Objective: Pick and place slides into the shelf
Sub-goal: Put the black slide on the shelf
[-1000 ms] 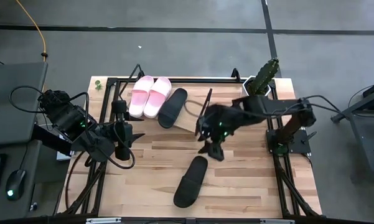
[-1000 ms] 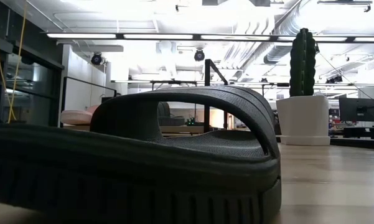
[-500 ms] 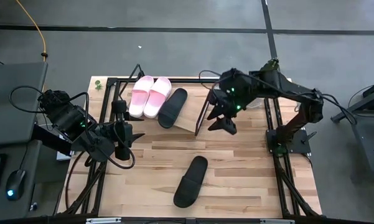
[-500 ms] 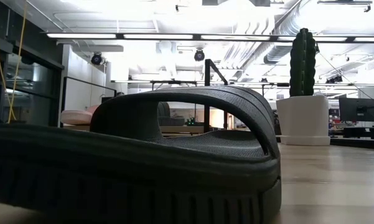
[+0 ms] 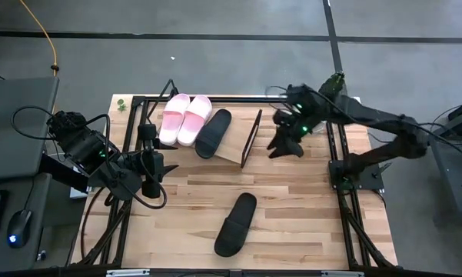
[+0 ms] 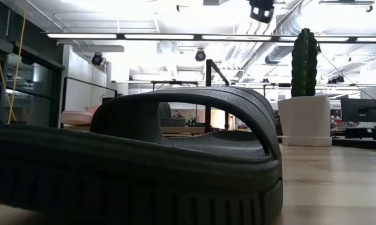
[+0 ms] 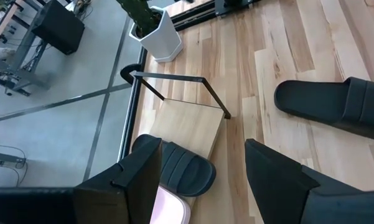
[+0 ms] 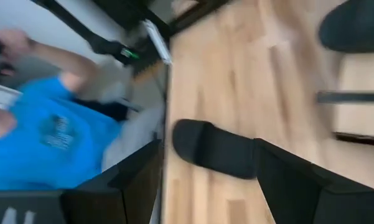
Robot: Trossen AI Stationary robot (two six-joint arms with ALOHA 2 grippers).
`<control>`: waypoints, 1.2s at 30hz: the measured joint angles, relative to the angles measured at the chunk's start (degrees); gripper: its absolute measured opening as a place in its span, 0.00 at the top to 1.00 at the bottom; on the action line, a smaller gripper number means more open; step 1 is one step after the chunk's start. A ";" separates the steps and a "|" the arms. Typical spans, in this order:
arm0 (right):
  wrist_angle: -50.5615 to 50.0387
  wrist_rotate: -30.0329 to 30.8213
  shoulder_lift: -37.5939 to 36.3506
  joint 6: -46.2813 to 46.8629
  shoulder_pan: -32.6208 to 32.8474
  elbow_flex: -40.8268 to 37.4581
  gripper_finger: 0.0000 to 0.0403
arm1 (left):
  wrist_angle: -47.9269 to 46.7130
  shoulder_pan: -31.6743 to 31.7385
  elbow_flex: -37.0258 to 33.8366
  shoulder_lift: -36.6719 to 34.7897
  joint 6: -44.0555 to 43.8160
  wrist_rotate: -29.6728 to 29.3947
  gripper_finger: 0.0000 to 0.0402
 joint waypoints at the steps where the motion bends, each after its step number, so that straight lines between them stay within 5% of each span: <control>1: 3.96 -1.16 -2.58 2.25 0.00 -4.47 0.41 | 0.00 0.02 0.00 0.00 0.00 0.00 0.48; 7: 24.07 -1.26 -15.16 16.05 4.05 -26.87 0.41 | 0.10 0.02 0.00 0.00 0.00 0.00 0.48; 13: 41.98 2.01 -20.35 23.32 11.62 -38.78 0.41 | 0.75 0.01 0.00 0.00 -0.02 -0.25 0.48; 22: 43.22 16.99 -15.99 22.75 20.40 -42.20 0.41 | 0.83 0.02 0.00 0.00 -0.02 -0.33 0.48; 36: 57.12 16.47 -2.03 22.83 23.82 -42.20 0.41 | 0.65 0.02 0.00 0.00 -0.44 0.00 0.48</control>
